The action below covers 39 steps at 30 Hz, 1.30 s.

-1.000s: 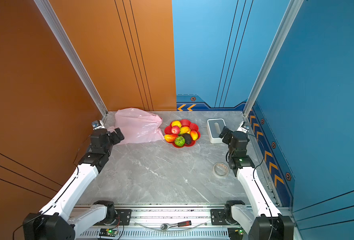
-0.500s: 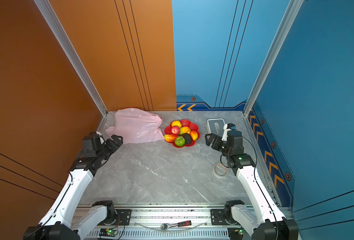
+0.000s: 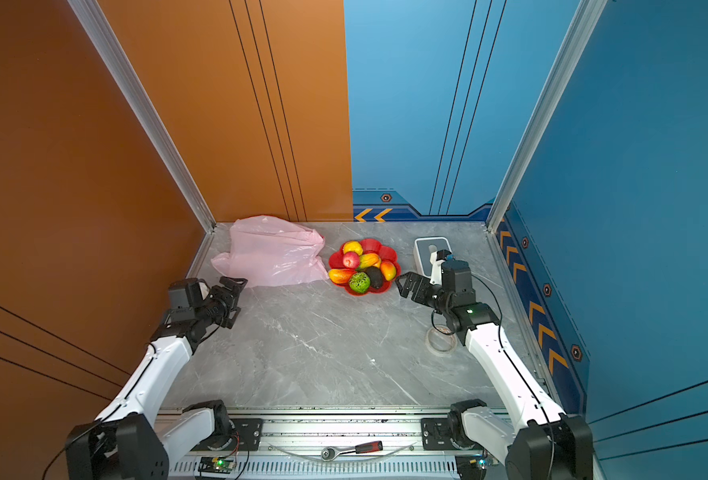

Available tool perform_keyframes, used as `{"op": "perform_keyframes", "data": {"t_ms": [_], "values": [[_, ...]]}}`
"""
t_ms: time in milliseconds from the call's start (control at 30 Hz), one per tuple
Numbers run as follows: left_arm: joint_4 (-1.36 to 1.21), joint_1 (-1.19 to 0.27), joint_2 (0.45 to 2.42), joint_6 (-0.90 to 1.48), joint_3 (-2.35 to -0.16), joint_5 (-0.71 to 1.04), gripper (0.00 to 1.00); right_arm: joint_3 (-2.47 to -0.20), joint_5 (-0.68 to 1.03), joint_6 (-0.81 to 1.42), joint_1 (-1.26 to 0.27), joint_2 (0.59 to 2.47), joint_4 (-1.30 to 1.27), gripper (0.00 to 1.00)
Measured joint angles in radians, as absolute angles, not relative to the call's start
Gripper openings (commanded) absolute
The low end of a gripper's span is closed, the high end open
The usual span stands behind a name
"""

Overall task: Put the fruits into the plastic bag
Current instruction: 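Reach left gripper to the pink bag while right gripper nears the bowl, then grasp the pink bag's handle with the left gripper and lift it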

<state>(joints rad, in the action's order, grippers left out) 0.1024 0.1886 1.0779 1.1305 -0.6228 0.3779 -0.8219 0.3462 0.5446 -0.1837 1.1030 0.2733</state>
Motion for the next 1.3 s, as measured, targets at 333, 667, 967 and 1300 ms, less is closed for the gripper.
{"op": "perform_keyframes", "data": {"t_ms": [333,667,967,1300], "values": [[-0.134,0.247,1.38,1.244,-0.63,0.399,0.98,-0.822,0.382,0.575,-0.197,1.143,0.269,1.0],[-0.356,0.248,1.676,1.311,-0.753,0.402,0.99,-0.833,0.382,0.578,-0.204,1.169,0.269,1.0],[-0.576,0.248,1.826,1.379,-0.765,0.391,0.75,-0.866,0.363,0.578,-0.233,1.211,0.268,1.0],[-0.734,0.248,1.91,1.46,-0.775,0.39,0.0,-0.907,0.32,0.592,-0.294,1.229,0.251,1.0]]}}
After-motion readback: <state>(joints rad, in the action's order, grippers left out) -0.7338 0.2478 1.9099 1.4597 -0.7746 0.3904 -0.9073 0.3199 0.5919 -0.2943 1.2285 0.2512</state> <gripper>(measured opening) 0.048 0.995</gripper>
